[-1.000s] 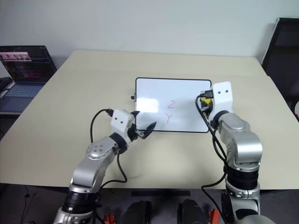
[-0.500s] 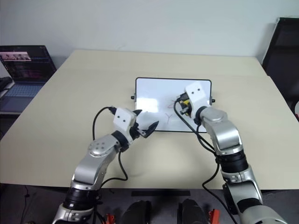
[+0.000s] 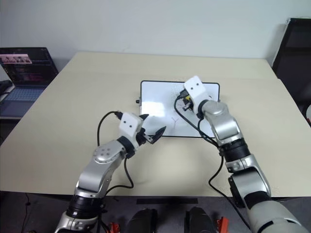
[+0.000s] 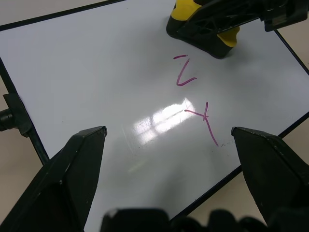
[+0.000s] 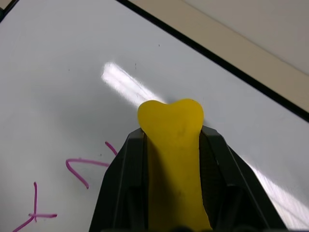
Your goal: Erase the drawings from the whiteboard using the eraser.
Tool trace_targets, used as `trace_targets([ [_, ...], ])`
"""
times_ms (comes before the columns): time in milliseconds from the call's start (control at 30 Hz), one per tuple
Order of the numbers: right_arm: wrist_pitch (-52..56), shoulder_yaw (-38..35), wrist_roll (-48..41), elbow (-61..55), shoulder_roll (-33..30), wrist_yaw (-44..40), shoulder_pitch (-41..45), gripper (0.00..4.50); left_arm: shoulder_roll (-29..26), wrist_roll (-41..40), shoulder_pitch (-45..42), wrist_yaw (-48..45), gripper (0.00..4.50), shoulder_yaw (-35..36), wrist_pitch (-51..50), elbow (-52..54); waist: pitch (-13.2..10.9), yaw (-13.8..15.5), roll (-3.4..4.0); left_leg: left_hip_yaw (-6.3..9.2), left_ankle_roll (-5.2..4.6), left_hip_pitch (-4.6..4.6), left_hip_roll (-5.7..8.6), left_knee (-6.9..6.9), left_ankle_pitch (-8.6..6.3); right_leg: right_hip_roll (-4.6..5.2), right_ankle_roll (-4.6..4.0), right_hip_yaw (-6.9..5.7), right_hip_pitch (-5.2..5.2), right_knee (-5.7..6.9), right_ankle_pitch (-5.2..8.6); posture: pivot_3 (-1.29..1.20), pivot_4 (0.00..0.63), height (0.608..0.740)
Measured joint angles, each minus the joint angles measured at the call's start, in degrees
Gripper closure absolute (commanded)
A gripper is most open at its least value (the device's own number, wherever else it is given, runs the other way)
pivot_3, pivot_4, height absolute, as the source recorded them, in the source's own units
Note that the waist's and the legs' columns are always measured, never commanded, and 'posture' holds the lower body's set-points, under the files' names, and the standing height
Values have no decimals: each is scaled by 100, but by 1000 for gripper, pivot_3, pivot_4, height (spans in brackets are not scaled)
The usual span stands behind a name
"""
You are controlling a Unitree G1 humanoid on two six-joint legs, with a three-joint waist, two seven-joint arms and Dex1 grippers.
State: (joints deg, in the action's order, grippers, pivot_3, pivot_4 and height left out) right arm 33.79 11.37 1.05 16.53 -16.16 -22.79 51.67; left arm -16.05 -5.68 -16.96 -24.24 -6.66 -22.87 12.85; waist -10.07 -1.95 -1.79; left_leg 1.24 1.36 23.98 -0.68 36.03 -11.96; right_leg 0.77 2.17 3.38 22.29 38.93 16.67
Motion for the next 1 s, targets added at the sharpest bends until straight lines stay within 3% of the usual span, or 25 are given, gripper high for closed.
trace_targets([
  [300,-202,229,265,328,83,-240,223,3437,-35,-5,-102,9,0,53,-181,141,0,-5,0,-1,0,-3,-2,1,0,3,-1,2,-1,2,0,0,150,740],
  [733,445,667,400,-846,58,-746,-734,3437,-104,-5,57,124,0,245,-179,255,3,9,-2,5,-1,-20,-1,8,2,19,0,-6,-21,6,-1,0,150,740],
  [1000,535,651,391,-889,73,-714,-760,3437,-78,-5,42,130,0,240,-182,255,3,9,-2,5,-4,-21,1,10,6,17,1,-6,-22,5,-1,0,150,740],
])
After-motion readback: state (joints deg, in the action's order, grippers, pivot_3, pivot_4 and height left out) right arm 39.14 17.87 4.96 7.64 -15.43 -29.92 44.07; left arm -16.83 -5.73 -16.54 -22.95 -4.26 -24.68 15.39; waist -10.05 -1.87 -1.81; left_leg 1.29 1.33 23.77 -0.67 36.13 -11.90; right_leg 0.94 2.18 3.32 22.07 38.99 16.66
